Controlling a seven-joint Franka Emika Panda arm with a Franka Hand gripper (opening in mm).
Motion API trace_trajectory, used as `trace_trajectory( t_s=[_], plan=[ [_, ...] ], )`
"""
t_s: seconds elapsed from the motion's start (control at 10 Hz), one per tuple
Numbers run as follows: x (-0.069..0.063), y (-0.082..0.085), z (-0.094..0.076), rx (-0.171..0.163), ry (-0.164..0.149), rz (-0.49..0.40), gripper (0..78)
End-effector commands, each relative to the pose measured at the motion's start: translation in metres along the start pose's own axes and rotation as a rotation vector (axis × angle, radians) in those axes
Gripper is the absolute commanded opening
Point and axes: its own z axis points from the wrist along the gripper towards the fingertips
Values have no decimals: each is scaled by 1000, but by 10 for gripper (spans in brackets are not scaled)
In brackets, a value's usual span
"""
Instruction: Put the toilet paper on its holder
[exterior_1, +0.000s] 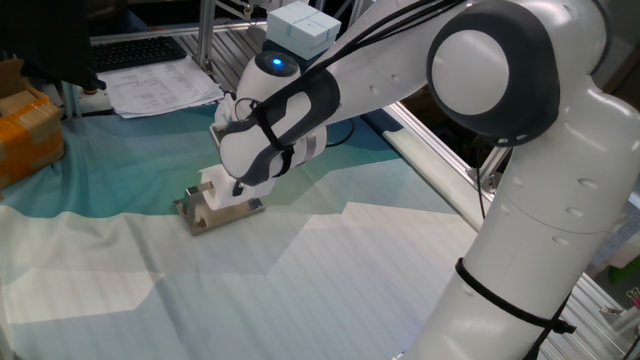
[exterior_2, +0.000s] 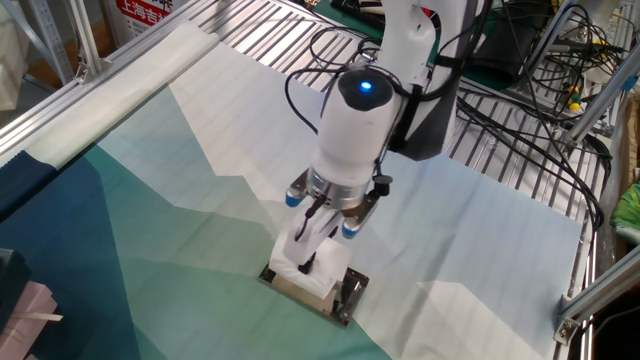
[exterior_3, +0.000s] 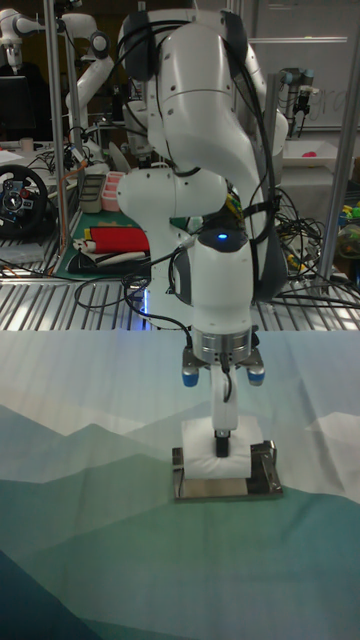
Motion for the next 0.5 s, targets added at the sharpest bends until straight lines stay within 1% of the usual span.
trace_trajectory(
  t_s=[0.1, 0.3, 0.4, 0.5],
  plan=[
    [9, -4, -8, -1, 3, -1, 13],
    [13, -7, -7, -8, 0, -4, 13],
    [16, -7, -5, -16, -13, -8, 13],
    [19, -8, -3, -16, -20, -17, 13]
  ],
)
